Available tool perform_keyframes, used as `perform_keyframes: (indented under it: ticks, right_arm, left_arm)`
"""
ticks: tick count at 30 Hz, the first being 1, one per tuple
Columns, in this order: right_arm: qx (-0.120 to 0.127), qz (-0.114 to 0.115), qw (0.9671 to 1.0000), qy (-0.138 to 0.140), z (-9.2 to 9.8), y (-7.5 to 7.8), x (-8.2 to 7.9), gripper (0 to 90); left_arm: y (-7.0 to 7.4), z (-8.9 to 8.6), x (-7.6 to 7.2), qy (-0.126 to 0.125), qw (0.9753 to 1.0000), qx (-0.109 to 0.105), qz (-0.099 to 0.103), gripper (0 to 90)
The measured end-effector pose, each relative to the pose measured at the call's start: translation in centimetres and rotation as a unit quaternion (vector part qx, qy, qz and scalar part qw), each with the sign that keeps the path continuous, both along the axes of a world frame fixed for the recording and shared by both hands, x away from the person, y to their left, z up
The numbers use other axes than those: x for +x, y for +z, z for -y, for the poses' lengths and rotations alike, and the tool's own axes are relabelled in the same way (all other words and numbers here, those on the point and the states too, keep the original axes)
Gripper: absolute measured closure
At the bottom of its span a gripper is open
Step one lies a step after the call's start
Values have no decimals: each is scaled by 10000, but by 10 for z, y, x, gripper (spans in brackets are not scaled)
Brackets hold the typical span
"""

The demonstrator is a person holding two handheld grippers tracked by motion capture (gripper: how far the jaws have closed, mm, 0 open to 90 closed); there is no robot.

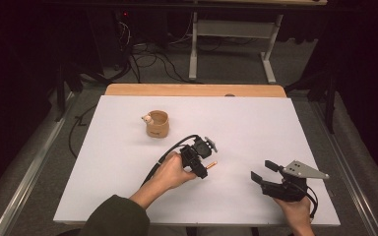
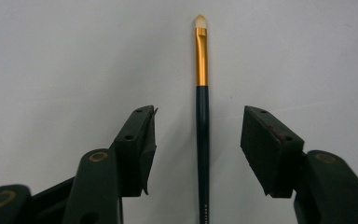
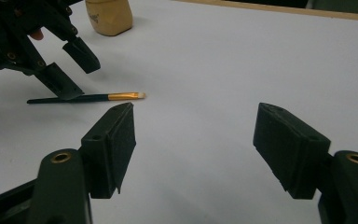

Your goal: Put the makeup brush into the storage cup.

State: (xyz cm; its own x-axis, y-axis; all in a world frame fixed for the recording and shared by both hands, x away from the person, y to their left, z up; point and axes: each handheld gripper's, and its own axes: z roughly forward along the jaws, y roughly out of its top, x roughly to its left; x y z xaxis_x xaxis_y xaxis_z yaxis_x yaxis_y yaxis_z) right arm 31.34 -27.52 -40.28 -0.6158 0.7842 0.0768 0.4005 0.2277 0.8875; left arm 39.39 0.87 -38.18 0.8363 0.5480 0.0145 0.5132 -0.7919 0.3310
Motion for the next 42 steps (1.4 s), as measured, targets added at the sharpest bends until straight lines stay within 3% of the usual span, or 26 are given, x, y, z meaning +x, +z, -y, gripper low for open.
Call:
perform_keyframes:
  ticks: [8, 22, 28, 42]
  right_arm:
    - [6, -14, 10000, -4, 0, 0, 0, 315]
    - [14, -12, 10000, -9, 0, 0, 0, 314]
    - [27, 7, 10000, -22, 1, 0, 0, 313]
    - [24, -4, 10000, -28, 0, 0, -1, 311]
  left_arm:
    - [-5, 3, 3, -10, 9998, 76, -192, 512]
    - [-11, 6, 4, 44, 9995, 198, -237, 602]
    - [-14, 8, 4, 13, 9991, 260, -325, 663]
    - [-14, 8, 4, 4, 9991, 266, -317, 809]
